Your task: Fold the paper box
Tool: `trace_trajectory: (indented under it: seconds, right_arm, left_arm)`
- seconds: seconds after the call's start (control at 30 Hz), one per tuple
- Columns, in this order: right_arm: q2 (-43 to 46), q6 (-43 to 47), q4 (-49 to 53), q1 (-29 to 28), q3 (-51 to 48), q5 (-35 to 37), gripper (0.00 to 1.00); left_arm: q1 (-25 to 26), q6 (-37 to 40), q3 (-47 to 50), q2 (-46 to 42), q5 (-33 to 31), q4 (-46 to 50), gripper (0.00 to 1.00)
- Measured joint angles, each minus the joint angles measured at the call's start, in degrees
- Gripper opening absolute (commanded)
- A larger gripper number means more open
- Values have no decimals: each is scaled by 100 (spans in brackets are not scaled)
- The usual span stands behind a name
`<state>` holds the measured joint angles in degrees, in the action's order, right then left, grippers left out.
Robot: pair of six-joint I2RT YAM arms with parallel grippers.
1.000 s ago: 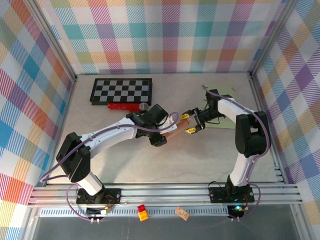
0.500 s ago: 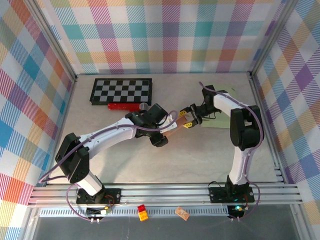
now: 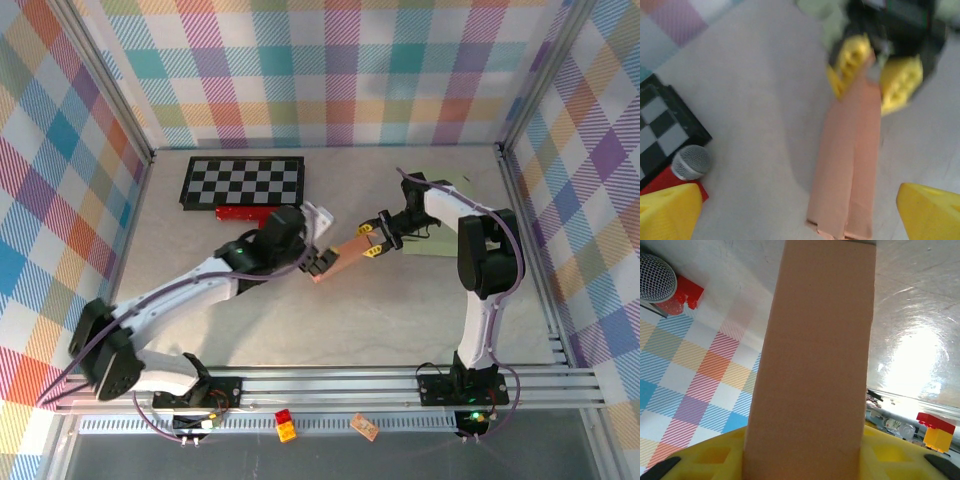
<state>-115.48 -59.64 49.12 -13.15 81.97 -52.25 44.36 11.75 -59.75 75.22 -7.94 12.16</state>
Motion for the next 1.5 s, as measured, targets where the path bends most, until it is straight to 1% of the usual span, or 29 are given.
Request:
trace_trajectory:
  seconds: [0.03, 0.1, 0.2, 0.27, 0.33, 0.43, 0.5, 0.57, 0.77, 0.9, 0.97, 1.2, 1.37, 1.5]
  right_arm:
    - [0, -33, 2, 0, 0, 0, 43]
    - [0, -105, 0, 0, 0, 0, 43]
    - [0, -205, 4, -9, 20, 17, 43]
    - [0, -280, 4, -24, 33, 39, 44]
    - [0, -350, 7, -42, 39, 52, 44]
    - [0, -481, 4, -74, 66, 105, 45]
    - [0, -575, 7, -103, 70, 118, 44]
    - [0, -695, 2, -136, 76, 131, 44]
    - [4, -1078, 7, -208, 83, 190, 43]
    - [15, -1303, 11, -245, 105, 275, 44]
    - [17, -1353, 44, -260, 122, 310, 43]
    - [46, -1471, 114, -269, 129, 402, 44]
    - [52, -1552, 153, -271, 140, 516, 53]
    - [55, -1609, 260, -293, 140, 815, 57]
  left_arm:
    - [-151, -280, -90, -129, 96, -74, 100]
    - [-413, -748, -544, -114, 295, 22, 100]
    - [-605, -1075, -1362, 280, 592, 420, 100]
    - [-568, -1113, -1338, 380, 855, 544, 100]
    - [-535, -1064, -1045, 372, 1104, 734, 100]
    - [-466, -743, -699, 435, 1307, 1285, 100]
    - [-363, -409, -638, 531, 1268, 1532, 100]
    - [-251, -26, -533, 573, 1182, 1576, 100]
    - [-175, 1145, 348, 588, 1025, 944, 100]
    - [-216, 1635, 629, 872, 1029, 546, 100]
    - [-264, 1770, 632, 1032, 1023, 304, 100]
    - [-393, 1882, 632, 1248, 1005, -332, 99]
    - [-457, 1939, 640, 1248, 1285, -507, 90]
    - [-483, 1941, 649, 1248, 1504, -525, 88]
